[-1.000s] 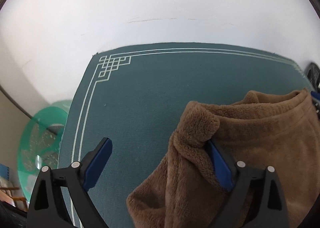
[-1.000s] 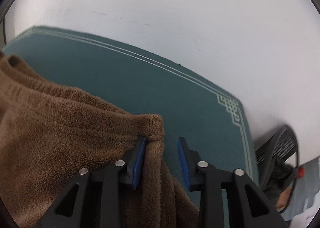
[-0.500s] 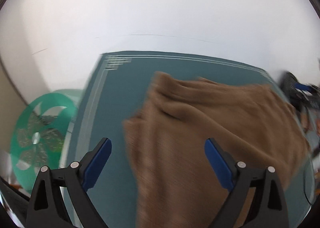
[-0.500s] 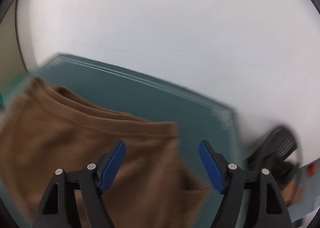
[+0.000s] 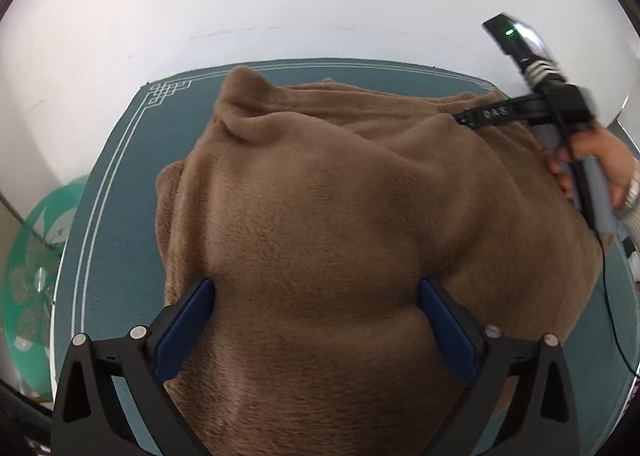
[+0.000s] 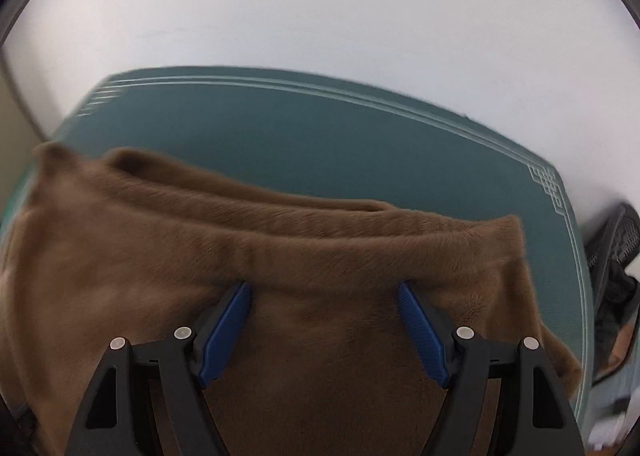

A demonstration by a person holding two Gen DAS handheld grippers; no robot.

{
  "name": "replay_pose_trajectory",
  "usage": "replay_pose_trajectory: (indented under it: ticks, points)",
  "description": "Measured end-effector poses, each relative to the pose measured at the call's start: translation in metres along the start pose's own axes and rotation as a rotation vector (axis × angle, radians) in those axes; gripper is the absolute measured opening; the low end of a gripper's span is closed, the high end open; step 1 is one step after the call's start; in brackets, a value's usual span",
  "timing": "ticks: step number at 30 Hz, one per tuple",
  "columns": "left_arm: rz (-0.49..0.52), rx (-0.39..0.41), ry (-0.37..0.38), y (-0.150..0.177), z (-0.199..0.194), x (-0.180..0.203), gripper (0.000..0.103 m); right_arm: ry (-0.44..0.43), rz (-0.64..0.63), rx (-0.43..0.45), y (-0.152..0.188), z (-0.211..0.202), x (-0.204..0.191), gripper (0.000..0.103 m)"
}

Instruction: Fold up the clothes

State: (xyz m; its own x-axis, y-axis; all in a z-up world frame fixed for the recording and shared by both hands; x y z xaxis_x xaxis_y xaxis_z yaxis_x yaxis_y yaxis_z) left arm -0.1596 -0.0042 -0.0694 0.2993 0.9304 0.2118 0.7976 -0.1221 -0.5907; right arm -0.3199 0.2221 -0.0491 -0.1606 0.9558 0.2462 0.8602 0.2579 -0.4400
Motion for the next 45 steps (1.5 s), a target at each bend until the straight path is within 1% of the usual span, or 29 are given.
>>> replay_pose_trajectory:
  ticks: [2, 7, 8, 15, 19, 21, 23, 24, 25, 26, 29, 32, 36, 40, 42, 44, 45]
  points:
    - [-0.014, 0.007, 0.018, 0.001, -0.001, -0.002, 0.101, -0.006, 0.018, 0.002, -0.001, 0.0, 0.003, 0.078]
    - [-0.018, 0.019, 0.027, 0.0, -0.002, -0.001, 0.101, -0.014, 0.055, -0.005, -0.002, -0.005, 0.009, 0.078]
    - [-0.025, 0.022, 0.032, 0.0, -0.003, -0.001, 0.101, -0.018, 0.053, 0.003, -0.003, -0.013, 0.006, 0.078]
    - [-0.103, 0.053, 0.065, 0.0, -0.016, -0.012, 0.101, -0.08, 0.003, 0.134, -0.011, -0.091, -0.03, 0.079]
    - [-0.114, 0.053, 0.071, 0.001, -0.016, -0.015, 0.102, -0.125, -0.152, 0.153, -0.016, -0.101, -0.089, 0.079]
    - [-0.103, 0.049, 0.06, 0.002, -0.015, -0.014, 0.102, -0.142, -0.227, 0.127, -0.017, -0.089, -0.117, 0.079]
    - [-0.083, 0.044, 0.039, 0.004, -0.012, -0.012, 0.102, -0.148, -0.286, 0.076, -0.021, -0.072, -0.138, 0.079]
    - [-0.071, 0.043, 0.029, 0.005, -0.011, -0.01, 0.101, -0.128, -0.299, 0.066, -0.024, -0.063, -0.144, 0.079]
    - [-0.06, 0.043, 0.02, 0.006, -0.01, -0.009, 0.101, -0.093, -0.3, 0.067, -0.028, -0.054, -0.147, 0.079]
    - [-0.057, 0.043, 0.018, 0.006, -0.01, -0.009, 0.101, -0.076, -0.285, 0.07, -0.033, -0.049, -0.147, 0.079]
    - [-0.08, 0.055, 0.038, 0.006, -0.01, -0.015, 0.101, -0.076, -0.205, 0.075, -0.048, -0.037, -0.142, 0.079]
    - [-0.101, 0.059, 0.064, 0.007, -0.009, -0.019, 0.101, -0.1, -0.144, 0.06, -0.049, -0.029, -0.136, 0.081]
    - [-0.122, 0.059, 0.074, 0.007, -0.013, -0.021, 0.101, -0.102, -0.124, 0.07, -0.035, -0.038, -0.129, 0.081]
    - [-0.145, 0.059, 0.083, 0.007, -0.017, -0.022, 0.101, -0.153, -0.079, 0.113, -0.029, -0.067, -0.121, 0.081]
    - [-0.169, 0.068, 0.079, 0.007, -0.021, -0.026, 0.102, -0.191, -0.087, 0.149, -0.037, -0.079, -0.131, 0.081]
    - [-0.188, 0.066, 0.034, 0.007, -0.022, -0.033, 0.102, -0.207, -0.115, 0.166, -0.039, -0.086, -0.141, 0.081]
    - [-0.204, 0.056, 0.048, 0.009, -0.02, -0.037, 0.102, -0.209, -0.135, 0.166, -0.04, -0.086, -0.148, 0.081]
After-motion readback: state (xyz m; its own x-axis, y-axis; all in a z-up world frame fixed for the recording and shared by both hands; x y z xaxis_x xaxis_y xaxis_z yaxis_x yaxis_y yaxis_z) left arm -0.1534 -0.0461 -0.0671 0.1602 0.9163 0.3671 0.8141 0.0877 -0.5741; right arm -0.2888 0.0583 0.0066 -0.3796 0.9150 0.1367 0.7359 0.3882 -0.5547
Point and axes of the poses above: each gripper's, at about its wrist camera, not at the fingertips, and z roughly the way its jaws point, x to its right, y to its underside, the point moved 5 cm from there along z, roughly the way its jaws point, and after that the axes turned 9 degrees about y, right-handed, at the moved point
